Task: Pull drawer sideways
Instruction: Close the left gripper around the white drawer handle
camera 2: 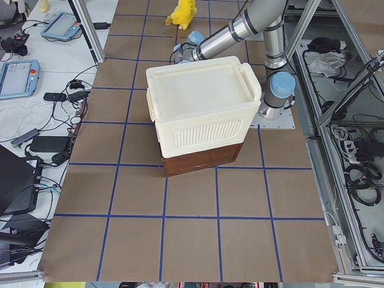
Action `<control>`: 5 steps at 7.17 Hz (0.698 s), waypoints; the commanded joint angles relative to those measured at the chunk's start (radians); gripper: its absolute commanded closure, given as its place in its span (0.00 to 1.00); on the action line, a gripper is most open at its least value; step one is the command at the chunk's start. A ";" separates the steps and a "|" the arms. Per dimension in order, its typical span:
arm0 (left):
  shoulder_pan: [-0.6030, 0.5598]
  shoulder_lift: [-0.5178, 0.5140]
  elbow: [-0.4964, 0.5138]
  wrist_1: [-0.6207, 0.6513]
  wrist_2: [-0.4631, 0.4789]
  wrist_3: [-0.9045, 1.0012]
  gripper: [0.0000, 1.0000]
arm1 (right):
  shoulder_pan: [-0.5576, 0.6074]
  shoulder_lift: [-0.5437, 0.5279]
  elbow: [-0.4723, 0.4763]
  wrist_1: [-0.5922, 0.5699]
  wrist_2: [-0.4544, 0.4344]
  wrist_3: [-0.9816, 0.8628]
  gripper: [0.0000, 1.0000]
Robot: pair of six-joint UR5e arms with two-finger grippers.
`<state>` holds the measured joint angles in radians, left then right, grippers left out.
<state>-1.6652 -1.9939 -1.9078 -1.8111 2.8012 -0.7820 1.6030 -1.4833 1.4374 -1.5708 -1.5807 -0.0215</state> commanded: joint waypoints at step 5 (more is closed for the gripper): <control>0.001 -0.003 0.000 -0.062 0.020 -0.016 0.61 | 0.000 0.000 0.000 0.000 0.001 0.000 0.00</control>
<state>-1.6644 -1.9978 -1.9078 -1.8651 2.8165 -0.7945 1.6030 -1.4834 1.4373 -1.5708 -1.5800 -0.0215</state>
